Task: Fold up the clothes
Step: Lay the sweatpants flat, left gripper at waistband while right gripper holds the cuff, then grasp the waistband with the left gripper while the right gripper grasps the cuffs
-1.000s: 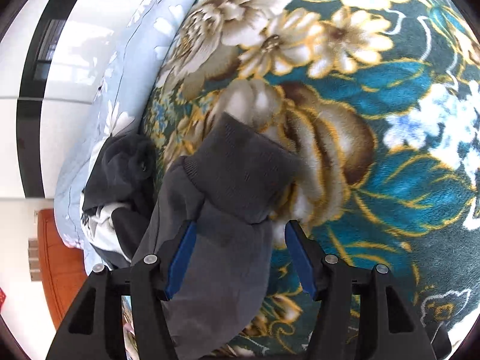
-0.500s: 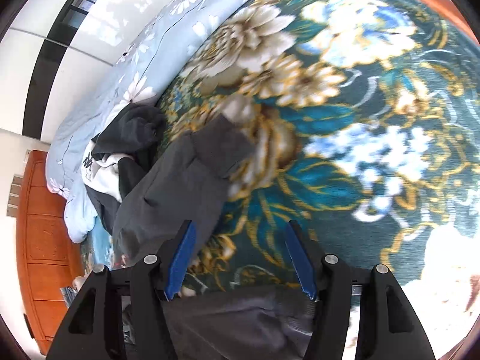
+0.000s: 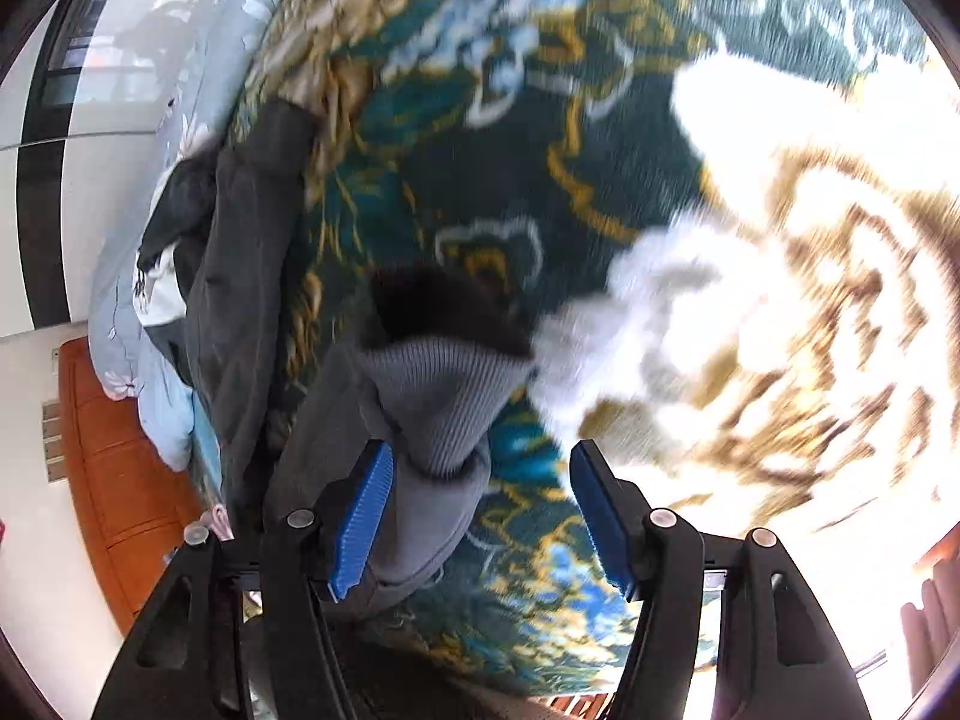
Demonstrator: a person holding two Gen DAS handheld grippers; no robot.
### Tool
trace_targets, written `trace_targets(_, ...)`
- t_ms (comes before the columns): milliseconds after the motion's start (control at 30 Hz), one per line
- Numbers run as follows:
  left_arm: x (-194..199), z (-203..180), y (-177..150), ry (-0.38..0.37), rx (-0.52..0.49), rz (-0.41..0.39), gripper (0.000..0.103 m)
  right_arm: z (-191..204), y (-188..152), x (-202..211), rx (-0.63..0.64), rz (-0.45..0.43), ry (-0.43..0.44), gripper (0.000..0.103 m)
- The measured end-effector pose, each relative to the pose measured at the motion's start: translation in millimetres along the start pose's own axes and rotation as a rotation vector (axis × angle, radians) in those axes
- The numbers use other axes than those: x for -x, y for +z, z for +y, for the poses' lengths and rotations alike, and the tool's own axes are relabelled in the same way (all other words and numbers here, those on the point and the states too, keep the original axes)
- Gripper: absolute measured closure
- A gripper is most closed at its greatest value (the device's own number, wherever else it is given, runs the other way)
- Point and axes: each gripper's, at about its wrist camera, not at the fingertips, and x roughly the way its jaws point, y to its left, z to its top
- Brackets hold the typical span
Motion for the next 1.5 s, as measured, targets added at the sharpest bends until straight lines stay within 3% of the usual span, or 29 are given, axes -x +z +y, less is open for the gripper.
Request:
trace_targets(133,-1.8,0.2,1.8,0.003,0.001,0.018,0.039,20.8,-13.2,-32.8,0.070,0.055,0.032,0.040)
trace_targets(167,-2.0,-1.3,3.0,0.004,-0.008,0.023,0.044,25.9,-15.7,-39.6,0.087,0.066,0.031,0.040)
trace_targets(233,-2.6,-5.2,5.8,-0.011,-0.020,0.038,0.065,33.5,-19.6,-49.6,0.111,0.083,0.009,0.040)
trace_targets(300,-1.8,-9.3,7.9,0.014,-0.029,0.034,0.071,37.2,-20.7,-52.7,0.102,0.078,-0.003,0.041)
trace_targets(333,-1.3,-12.8,9.2,0.030,-0.041,0.031,0.075,39.5,-19.8,-53.0,0.097,0.073,-0.004,0.054)
trace_targets(367,-0.6,-16.5,10.9,0.045,-0.054,0.031,0.076,43.1,-16.7,-51.8,0.096,0.066,-0.004,0.073)
trace_targets(433,2.4,-24.4,16.0,0.070,-0.074,0.037,0.080,54.3,-6.0,-45.3,0.099,0.042,0.006,0.095)
trace_targets(467,6.0,-27.9,19.7,0.072,-0.077,0.036,0.080,62.1,-0.3,-40.7,0.106,0.027,0.021,0.097)
trace_targets(600,35.5,-48.2,39.4,0.032,-0.062,-0.004,0.083,107.8,20.3,-16.6,0.176,-0.037,0.112,0.097)
trace_targets(733,66.4,-79.3,54.9,-0.062,-0.042,-0.025,0.083,153.9,37.6,3.6,0.238,-0.087,0.184,0.097)
trace_targets(967,96.5,-106.2,56.3,-0.249,0.040,0.039,0.083,160.2,33.2,31.9,0.185,-0.051,0.238,0.097)
trace_targets(1100,62.1,-116.9,80.8,-0.268,0.159,0.127,0.083,168.6,64.4,41.4,0.135,-0.050,0.222,0.097)
trace_targets(1200,33.0,-131.1,104.9,-0.301,0.242,0.141,0.083,191.7,100.2,27.9,0.124,-0.044,0.216,0.097)
trace_targets(1400,-6.0,-153.4,133.9,-0.286,0.322,0.105,0.082,226.2,159.3,-17.0,0.071,-0.072,0.097,0.097)
trace_targets(1500,-19.5,-159.9,140.6,-0.288,0.328,0.073,0.074,233.3,173.1,-38.9,0.048,-0.080,0.058,0.096)
